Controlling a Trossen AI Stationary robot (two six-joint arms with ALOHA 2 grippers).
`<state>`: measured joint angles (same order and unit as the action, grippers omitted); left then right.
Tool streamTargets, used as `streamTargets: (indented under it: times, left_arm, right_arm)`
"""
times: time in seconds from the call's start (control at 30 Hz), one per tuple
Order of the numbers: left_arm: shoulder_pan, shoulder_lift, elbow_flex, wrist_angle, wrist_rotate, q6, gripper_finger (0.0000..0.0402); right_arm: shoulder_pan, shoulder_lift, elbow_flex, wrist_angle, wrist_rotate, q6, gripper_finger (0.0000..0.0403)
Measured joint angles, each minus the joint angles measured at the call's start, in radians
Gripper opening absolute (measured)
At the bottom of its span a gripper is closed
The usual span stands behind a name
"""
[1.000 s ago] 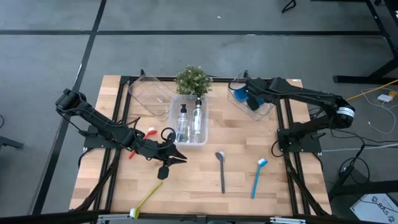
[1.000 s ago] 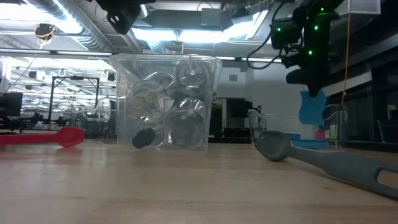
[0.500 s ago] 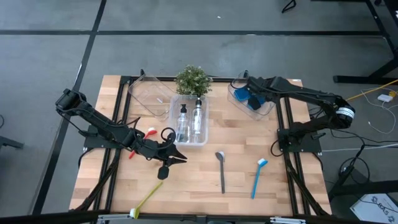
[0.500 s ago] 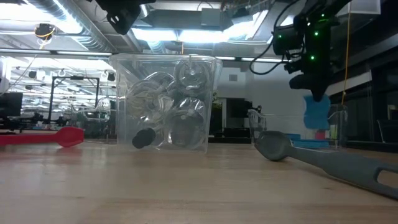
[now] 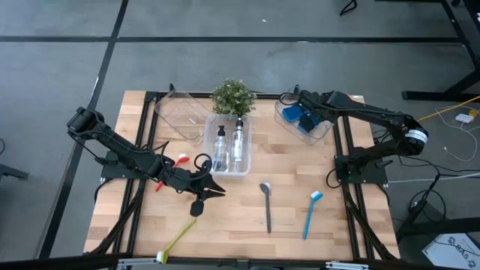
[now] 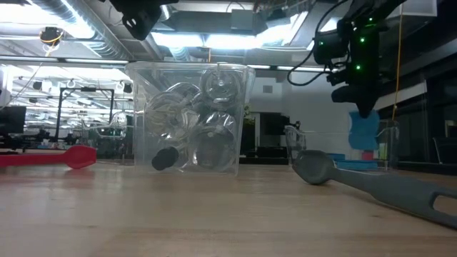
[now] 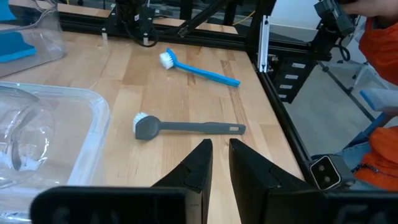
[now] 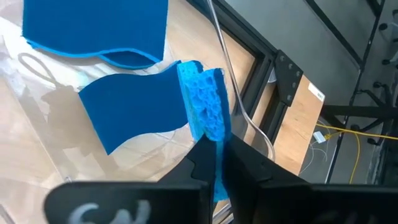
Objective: Pick & Place Kitchen Sink Supplies
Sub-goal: Put the blue sponge into the right transparent bin
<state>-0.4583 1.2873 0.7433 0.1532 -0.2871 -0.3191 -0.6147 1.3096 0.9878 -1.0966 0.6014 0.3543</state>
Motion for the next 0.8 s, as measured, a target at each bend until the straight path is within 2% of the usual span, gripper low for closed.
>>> streamTargets:
  times: [0.8]
  left_arm:
    - [0.0,0.047,0.0,0.003,0.001,-0.012,0.0047]
  right_arm:
    - [-0.001,0.103,0.0,0.043,0.025,0.002,0.0038]
